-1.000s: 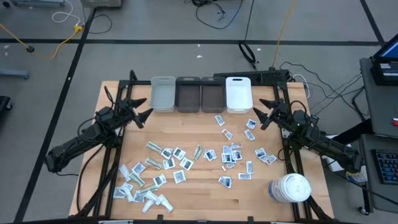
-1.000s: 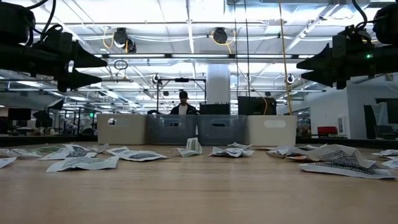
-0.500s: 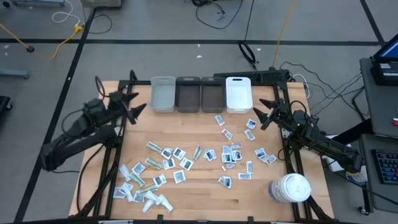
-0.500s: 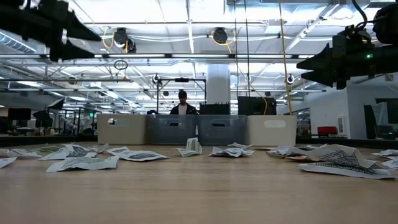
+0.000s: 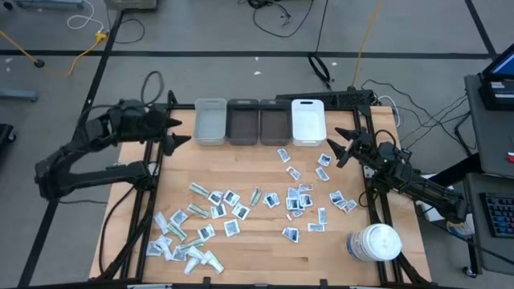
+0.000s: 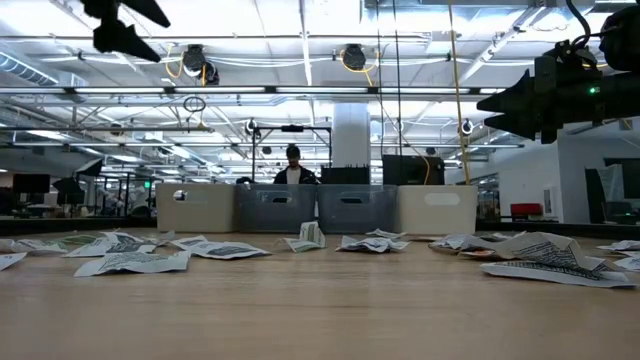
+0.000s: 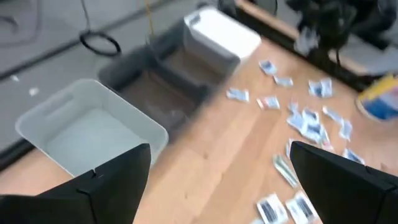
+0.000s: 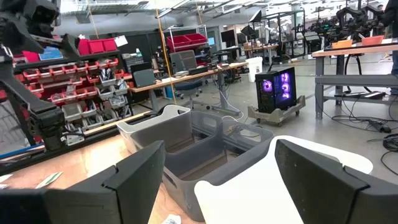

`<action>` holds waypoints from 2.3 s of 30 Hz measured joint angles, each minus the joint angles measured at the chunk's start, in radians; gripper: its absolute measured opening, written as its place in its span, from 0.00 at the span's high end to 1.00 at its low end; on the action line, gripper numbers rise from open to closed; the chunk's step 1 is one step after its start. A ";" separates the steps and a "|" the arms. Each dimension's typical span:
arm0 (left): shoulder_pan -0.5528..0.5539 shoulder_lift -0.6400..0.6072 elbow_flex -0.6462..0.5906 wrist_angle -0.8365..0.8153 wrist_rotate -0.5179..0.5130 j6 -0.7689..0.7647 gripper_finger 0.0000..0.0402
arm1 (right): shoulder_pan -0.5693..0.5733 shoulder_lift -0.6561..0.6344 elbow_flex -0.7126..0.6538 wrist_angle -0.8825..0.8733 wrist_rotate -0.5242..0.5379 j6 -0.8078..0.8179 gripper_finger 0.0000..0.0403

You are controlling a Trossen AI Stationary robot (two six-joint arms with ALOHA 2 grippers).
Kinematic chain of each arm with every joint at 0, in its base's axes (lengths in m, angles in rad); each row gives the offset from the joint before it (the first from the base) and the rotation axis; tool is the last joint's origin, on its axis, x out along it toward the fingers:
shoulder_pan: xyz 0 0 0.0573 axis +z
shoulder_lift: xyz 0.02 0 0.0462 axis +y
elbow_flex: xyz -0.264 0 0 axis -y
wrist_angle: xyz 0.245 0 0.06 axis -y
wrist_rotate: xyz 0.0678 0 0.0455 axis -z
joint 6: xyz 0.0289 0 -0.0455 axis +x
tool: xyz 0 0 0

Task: Pick & Place First Aid Supplies
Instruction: Put the bandage into the gray bin

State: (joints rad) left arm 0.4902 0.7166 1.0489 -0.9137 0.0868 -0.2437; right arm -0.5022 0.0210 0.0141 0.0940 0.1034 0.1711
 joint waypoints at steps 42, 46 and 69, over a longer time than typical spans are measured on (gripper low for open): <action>-0.378 0.575 0.434 -0.657 0.044 0.268 0.02 | 0.000 0.000 0.000 0.000 0.000 0.000 0.26; -0.401 0.600 0.434 -0.658 0.044 0.263 0.02 | 0.000 0.000 0.000 0.000 0.000 0.000 0.26; -0.498 0.606 0.069 -0.435 0.032 0.353 0.02 | 0.000 0.000 0.000 0.000 0.000 0.000 0.26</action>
State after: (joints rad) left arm -0.0073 1.3224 1.1178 -1.3490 0.1188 0.1095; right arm -0.5022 0.0208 0.0139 0.0937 0.1034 0.1711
